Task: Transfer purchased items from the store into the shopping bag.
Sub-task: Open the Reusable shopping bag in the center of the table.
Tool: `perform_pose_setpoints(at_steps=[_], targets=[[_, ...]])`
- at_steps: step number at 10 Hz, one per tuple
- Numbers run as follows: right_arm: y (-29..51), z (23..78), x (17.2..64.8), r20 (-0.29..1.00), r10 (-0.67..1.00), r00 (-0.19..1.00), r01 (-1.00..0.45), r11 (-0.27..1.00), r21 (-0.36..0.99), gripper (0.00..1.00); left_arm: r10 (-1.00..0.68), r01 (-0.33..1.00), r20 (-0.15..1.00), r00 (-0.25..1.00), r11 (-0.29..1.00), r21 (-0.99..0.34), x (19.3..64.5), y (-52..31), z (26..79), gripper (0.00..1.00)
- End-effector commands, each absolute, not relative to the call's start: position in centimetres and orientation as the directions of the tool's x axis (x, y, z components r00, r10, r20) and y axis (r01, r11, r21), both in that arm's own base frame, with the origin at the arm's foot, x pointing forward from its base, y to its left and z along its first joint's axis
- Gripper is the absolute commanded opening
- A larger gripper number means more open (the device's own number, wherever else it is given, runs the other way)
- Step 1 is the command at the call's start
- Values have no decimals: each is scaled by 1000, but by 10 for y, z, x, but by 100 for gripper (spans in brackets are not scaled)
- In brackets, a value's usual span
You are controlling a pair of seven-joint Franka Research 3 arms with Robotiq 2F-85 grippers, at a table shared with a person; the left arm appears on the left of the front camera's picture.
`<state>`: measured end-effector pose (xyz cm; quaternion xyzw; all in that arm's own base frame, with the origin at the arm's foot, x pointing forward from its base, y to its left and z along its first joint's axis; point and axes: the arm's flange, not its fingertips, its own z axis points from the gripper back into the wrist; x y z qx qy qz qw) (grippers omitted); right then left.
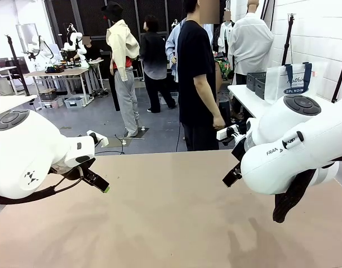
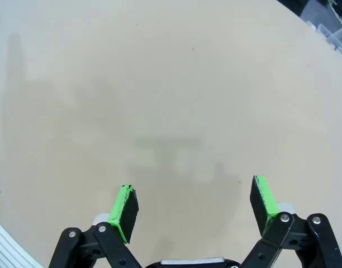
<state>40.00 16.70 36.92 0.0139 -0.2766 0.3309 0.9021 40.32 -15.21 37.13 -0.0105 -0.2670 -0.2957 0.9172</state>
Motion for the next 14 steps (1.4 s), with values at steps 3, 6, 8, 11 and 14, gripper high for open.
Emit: perform_pose_setpoints(at_steps=[3,6,8,11,14], targets=[[167,369,400,508,589,628,-605,781,-158,100,-535,546,496,684,826,138,404,-151,371,100],[167,369,400,508,589,628,-605,781,-158,100,-535,546,496,684,826,138,404,-151,371,100],[167,369,400,508,589,628,-605,781,-158,100,-535,546,496,684,826,138,404,-151,371,100],[167,369,400,508,589,628,-605,781,-158,100,-535,546,496,684,826,138,404,-151,371,100],[167,369,400,508,589,628,-605,781,-158,100,-535,546,496,684,826,138,404,-151,371,100]])
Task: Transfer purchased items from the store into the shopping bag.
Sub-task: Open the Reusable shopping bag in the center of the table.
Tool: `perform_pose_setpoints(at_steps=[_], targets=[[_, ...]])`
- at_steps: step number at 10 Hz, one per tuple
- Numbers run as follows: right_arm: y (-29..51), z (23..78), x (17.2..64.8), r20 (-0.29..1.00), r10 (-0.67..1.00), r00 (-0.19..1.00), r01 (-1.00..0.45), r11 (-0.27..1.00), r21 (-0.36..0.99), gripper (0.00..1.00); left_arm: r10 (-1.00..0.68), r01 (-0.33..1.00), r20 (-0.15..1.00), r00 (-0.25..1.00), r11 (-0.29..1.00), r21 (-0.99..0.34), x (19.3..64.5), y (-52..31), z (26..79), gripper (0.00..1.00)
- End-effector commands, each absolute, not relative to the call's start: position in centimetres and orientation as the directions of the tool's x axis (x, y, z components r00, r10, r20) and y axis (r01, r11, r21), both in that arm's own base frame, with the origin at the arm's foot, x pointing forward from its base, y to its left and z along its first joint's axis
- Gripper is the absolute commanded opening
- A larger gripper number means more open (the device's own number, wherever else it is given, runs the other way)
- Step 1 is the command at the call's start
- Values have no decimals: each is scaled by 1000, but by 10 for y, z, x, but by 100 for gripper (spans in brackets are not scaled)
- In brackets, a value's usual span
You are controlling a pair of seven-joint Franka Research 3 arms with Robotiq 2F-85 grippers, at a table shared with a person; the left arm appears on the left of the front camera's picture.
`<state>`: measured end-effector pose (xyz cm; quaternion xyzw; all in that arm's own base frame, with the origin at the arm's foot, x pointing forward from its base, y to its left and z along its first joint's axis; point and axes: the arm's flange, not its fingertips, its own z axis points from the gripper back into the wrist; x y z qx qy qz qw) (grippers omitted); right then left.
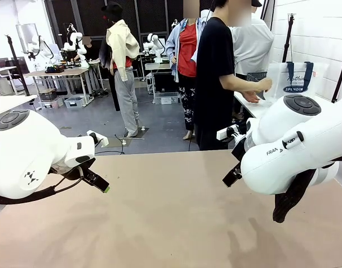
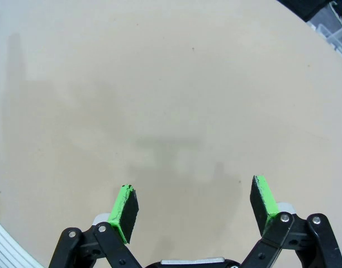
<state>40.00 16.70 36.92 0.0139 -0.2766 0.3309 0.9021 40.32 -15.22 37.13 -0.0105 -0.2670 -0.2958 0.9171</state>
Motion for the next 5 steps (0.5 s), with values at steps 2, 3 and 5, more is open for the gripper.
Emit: perform_pose_setpoints(at_steps=[2,3,5], targets=[[167,369,400,508,589,628,-605,781,-158,100,-535,546,496,684,826,138,404,-151,371,100],[167,369,400,508,589,628,-605,781,-158,100,-535,546,496,684,826,138,404,-151,371,100],[167,369,400,508,589,628,-605,781,-158,100,-535,546,496,684,826,138,404,-151,371,100]])
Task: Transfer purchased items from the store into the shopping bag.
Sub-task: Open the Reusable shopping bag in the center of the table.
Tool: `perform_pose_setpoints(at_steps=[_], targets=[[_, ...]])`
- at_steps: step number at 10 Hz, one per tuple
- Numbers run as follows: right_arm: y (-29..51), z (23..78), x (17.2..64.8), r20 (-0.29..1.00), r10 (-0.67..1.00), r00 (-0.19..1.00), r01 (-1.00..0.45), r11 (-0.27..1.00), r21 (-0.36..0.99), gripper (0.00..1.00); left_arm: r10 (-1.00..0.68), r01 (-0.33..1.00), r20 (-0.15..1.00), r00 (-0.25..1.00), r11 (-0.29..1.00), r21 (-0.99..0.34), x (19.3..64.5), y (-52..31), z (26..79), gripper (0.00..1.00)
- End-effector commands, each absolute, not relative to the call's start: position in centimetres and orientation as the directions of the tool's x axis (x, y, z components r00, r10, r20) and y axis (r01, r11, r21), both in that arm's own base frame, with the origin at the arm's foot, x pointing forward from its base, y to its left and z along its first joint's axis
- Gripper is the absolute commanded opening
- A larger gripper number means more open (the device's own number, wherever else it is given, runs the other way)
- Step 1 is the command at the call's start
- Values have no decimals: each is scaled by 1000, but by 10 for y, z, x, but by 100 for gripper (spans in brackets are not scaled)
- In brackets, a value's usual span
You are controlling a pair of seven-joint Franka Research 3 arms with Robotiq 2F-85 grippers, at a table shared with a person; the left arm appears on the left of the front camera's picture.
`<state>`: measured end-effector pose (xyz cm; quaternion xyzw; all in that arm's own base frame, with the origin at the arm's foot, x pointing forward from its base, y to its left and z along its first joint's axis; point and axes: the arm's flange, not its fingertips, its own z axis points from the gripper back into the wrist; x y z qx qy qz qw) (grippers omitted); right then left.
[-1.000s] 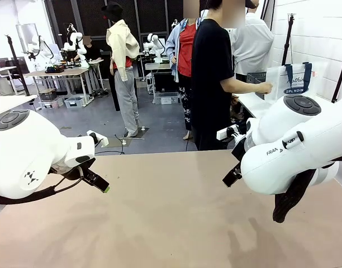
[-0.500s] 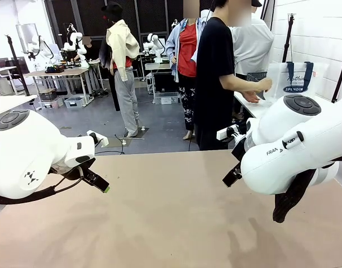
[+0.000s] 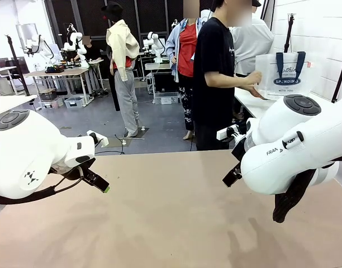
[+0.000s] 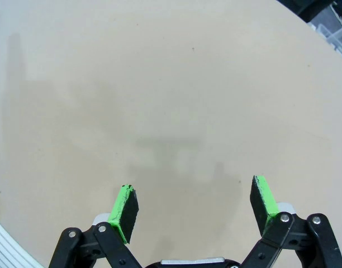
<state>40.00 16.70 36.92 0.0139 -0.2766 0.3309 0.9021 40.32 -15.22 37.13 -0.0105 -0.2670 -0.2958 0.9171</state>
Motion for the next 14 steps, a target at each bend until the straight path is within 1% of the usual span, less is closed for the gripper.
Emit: perform_pose_setpoints(at_steps=[1,14], targets=[[167,369,400,508,589,628,-605,781,-158,100,-535,546,496,684,826,138,404,-151,371,100],[167,369,400,508,589,628,-605,781,-158,100,-535,546,496,684,826,138,404,-151,371,100]])
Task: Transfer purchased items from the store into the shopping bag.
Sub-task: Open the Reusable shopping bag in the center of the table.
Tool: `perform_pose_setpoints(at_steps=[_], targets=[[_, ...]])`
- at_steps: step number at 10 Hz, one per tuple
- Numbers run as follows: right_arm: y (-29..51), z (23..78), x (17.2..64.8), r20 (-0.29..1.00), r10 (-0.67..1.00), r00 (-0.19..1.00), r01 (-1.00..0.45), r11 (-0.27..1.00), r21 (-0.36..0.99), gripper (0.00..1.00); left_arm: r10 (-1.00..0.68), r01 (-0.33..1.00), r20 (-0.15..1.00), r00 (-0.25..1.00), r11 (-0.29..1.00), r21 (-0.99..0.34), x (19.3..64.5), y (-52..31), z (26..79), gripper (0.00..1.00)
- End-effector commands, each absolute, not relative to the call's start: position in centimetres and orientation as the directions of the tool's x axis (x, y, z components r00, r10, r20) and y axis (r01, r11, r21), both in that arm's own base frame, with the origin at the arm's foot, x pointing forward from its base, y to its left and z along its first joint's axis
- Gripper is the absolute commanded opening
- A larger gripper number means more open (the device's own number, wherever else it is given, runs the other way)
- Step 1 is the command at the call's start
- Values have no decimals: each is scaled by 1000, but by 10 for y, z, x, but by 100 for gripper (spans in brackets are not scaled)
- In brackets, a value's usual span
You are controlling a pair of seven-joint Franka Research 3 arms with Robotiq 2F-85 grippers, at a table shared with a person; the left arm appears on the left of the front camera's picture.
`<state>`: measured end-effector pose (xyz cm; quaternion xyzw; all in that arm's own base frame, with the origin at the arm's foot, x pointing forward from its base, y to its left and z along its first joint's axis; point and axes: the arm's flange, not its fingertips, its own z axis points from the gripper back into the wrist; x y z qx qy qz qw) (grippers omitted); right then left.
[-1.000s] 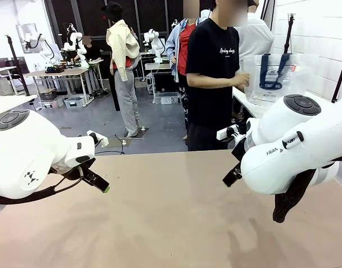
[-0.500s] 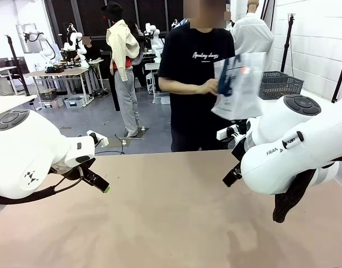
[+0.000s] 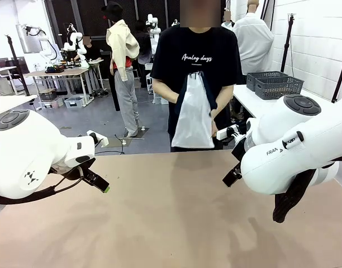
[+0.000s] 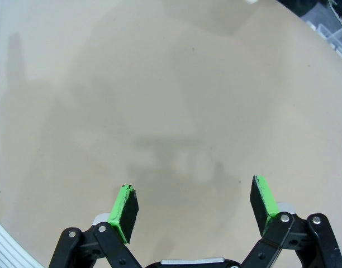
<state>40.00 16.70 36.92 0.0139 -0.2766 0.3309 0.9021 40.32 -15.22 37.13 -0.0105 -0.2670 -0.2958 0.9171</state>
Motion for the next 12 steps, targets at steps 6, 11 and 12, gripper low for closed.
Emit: perform_pose_setpoints(at_steps=[6,11,12], targets=[[167,369,400,508,589,628,-605,781,-158,100,-535,546,496,684,826,138,404,-151,371,100],[167,369,400,508,589,628,-605,781,-158,100,-535,546,496,684,826,138,404,-151,371,100],[167,369,400,508,589,628,-605,781,-158,100,-535,546,496,684,826,138,404,-151,371,100]])
